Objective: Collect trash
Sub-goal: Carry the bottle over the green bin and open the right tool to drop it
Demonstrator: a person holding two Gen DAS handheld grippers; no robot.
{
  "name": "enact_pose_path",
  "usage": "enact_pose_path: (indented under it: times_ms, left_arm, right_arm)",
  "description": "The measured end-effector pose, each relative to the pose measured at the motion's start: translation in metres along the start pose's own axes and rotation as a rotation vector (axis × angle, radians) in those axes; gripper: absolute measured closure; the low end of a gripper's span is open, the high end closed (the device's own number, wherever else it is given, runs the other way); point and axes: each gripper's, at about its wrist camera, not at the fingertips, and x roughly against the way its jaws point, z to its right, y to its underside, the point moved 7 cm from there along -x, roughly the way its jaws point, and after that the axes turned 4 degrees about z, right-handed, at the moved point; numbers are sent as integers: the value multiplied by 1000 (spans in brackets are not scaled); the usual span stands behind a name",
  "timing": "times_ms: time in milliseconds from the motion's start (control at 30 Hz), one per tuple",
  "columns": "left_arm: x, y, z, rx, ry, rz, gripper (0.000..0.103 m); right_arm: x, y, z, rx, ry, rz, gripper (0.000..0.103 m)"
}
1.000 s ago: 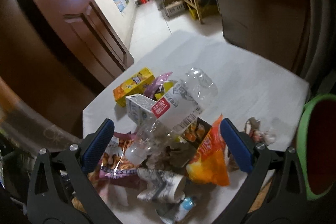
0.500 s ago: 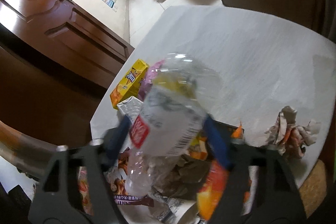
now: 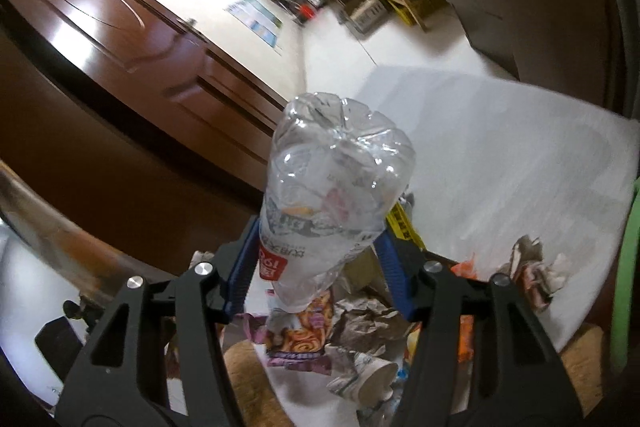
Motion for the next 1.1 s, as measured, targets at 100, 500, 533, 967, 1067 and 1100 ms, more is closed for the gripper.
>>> enact_pose_path:
  times_ms: [100,500,533,967,1067,1100]
  left_arm:
    - [7,-11,15,-17,27,27,98]
    - [11,-32,107,-102,211,51,98]
    - [8,-32,121,-113,238,46,98]
    - [-11,-14,303,-207,595,-39,103]
    - [-9,-10,330,-219,647,-60,103]
    - [-9,-9,335,-226,652,-58,103]
  right_arm:
    - [26,-7,3,-2,-18,30,48]
    - [124,-22,78,-152,42,203,48]
    - [133,-23,87,-168,50,217,48]
    - [221,-12,209,-370,293,374,48]
    - [227,-8,220,-368,352,371,48]
    - [227,-7,221,-364,370,366,48]
